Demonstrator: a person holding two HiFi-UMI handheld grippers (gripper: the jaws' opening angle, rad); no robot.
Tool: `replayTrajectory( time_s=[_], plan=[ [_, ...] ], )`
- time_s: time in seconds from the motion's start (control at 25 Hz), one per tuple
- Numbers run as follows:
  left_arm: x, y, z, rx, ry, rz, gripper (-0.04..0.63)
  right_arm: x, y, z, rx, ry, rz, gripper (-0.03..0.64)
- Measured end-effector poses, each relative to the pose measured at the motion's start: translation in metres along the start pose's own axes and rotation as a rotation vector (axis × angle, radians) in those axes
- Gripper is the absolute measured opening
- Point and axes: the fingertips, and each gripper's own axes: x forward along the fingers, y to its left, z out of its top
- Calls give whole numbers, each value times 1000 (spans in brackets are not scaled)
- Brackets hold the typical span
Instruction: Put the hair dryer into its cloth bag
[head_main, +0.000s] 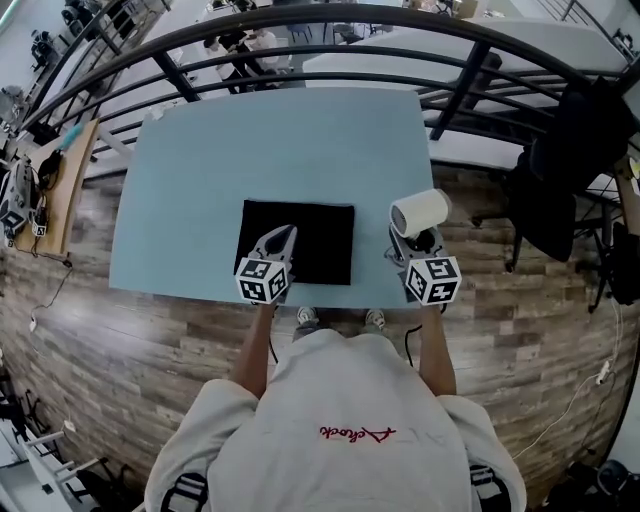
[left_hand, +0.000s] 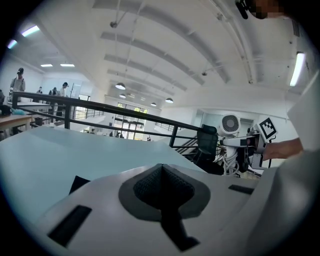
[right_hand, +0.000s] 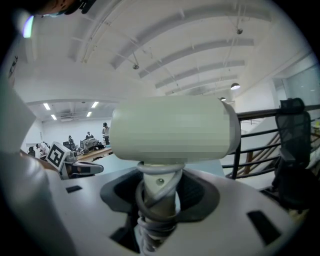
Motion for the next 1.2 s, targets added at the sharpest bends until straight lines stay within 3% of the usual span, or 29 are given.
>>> replayTrajectory(
  time_s=[0.52, 1.08, 1.12, 1.16, 1.2],
  plan=[
    [29, -43, -43, 1, 133, -22, 7, -12, -22, -24, 22, 44, 24, 201],
    [71, -104, -120, 35, 356, -149, 9, -38, -39, -59, 79, 74, -19, 201],
    [72, -108, -126, 49, 379, -157, 26, -40, -40, -60, 84, 73, -23, 201],
    [73, -112, -133, 65, 407, -165, 111, -42, -41, -61, 87, 73, -27, 201],
    [75, -116, -140, 84, 435, -170, 152, -44, -42, -62, 89, 73, -32, 201]
  ],
)
